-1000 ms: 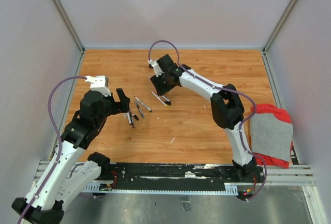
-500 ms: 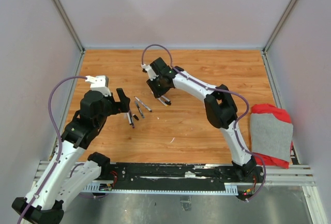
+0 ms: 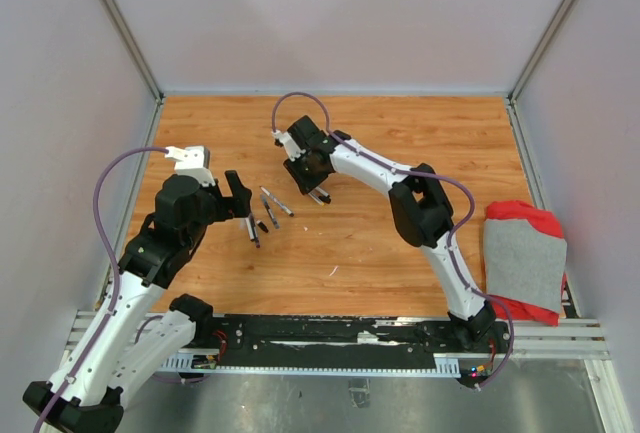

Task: Insert the pens into the pen caps
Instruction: Pick up the pen from the center of the board.

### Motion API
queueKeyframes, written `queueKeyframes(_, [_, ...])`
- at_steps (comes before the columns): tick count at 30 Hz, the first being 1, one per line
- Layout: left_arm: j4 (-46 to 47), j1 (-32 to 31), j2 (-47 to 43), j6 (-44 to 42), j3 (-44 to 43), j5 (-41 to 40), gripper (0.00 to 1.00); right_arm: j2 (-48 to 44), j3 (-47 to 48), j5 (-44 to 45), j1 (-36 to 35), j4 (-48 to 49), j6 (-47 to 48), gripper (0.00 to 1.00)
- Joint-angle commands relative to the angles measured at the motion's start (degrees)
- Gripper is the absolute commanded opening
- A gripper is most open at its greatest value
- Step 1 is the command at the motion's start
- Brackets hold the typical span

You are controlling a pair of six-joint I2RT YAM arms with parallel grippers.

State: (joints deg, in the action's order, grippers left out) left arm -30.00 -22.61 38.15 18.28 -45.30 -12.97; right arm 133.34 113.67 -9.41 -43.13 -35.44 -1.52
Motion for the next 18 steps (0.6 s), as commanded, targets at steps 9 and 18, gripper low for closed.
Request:
queueKeyframes(9, [1.93,0.54,0.1,-0.79,0.21,-0.3,0.99,2.18,3.48,1.95,-1.11,-2.96,1.61,0.33])
queueKeyframes(18, [1.93,0.54,0.26,-0.79,0.21,-0.31,0.99,3.61,4.04,1.84,-1.3,-3.67,1.87,0.33])
